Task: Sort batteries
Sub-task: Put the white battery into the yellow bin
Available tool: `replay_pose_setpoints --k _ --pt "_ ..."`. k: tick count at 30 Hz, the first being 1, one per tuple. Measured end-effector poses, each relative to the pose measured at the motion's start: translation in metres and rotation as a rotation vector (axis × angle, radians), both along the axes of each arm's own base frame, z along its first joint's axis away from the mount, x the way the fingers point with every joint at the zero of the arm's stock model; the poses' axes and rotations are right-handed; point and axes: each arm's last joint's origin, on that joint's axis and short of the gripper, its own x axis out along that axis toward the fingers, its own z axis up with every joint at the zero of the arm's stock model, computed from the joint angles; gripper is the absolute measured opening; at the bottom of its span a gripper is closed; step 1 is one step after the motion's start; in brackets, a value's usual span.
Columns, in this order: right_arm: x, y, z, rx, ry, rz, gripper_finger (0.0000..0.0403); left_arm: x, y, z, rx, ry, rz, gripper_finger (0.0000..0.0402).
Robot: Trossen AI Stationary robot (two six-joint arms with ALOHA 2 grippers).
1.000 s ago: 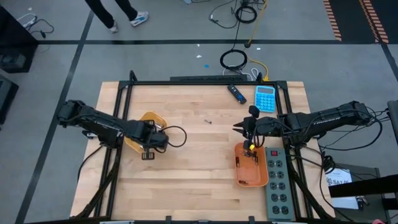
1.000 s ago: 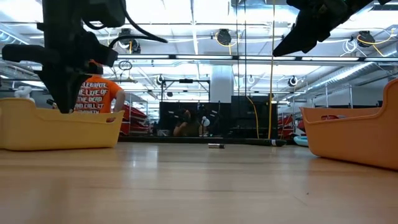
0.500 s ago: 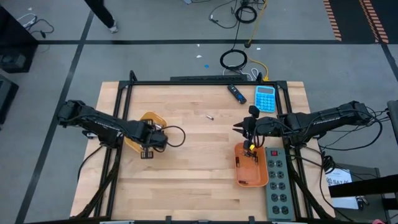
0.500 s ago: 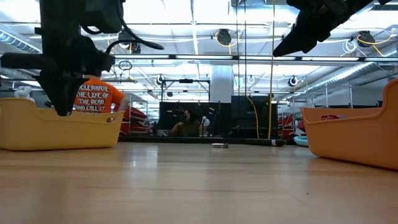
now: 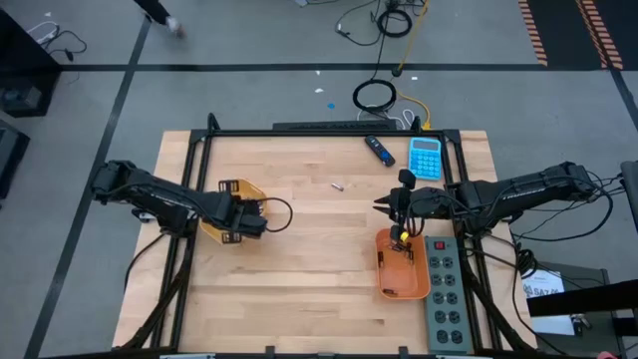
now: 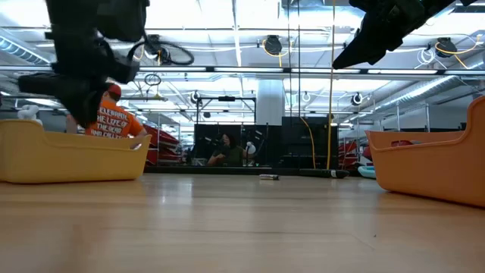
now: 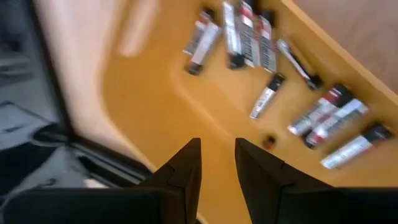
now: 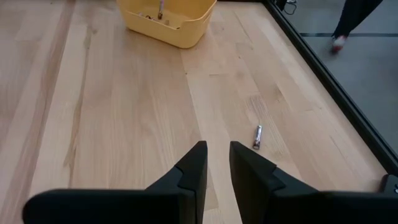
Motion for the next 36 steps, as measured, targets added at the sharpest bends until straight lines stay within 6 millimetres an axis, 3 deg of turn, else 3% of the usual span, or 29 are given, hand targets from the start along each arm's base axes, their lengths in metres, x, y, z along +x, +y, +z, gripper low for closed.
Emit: replay_pose_setpoints --k 8,14,18,26,30,36 --pt "0.001 0.000 0.001 0.002 -0.018 0.000 0.0059 0.036 0.001 0.039 0.195 -0.282 -0.108 0.0109" --pt "0.007 0.001 0.006 0.010 -0.085 -0.003 0.0059 0.083 0.024 0.046 0.102 -0.540 -0.279 0.0109" --pt "0.011 0.001 0.002 0.008 -0.067 -0.003 0.0059 0.112 0.044 0.035 -0.001 -0.647 -0.391 0.0120" --pt "0.006 0.002 -0.001 0.013 -0.022 0.012 0.0059 0.149 0.068 -0.007 -0.097 -0.690 -0.428 0.0213" --pt "0.005 0.002 -0.002 0.023 -0.006 0.034 0.0059 0.176 0.071 -0.020 -0.109 -0.652 -0.461 0.0216" --pt "0.005 0.003 -0.002 0.028 0.001 0.048 0.0059 0.214 0.093 -0.023 -0.142 -0.627 -0.430 0.0200"
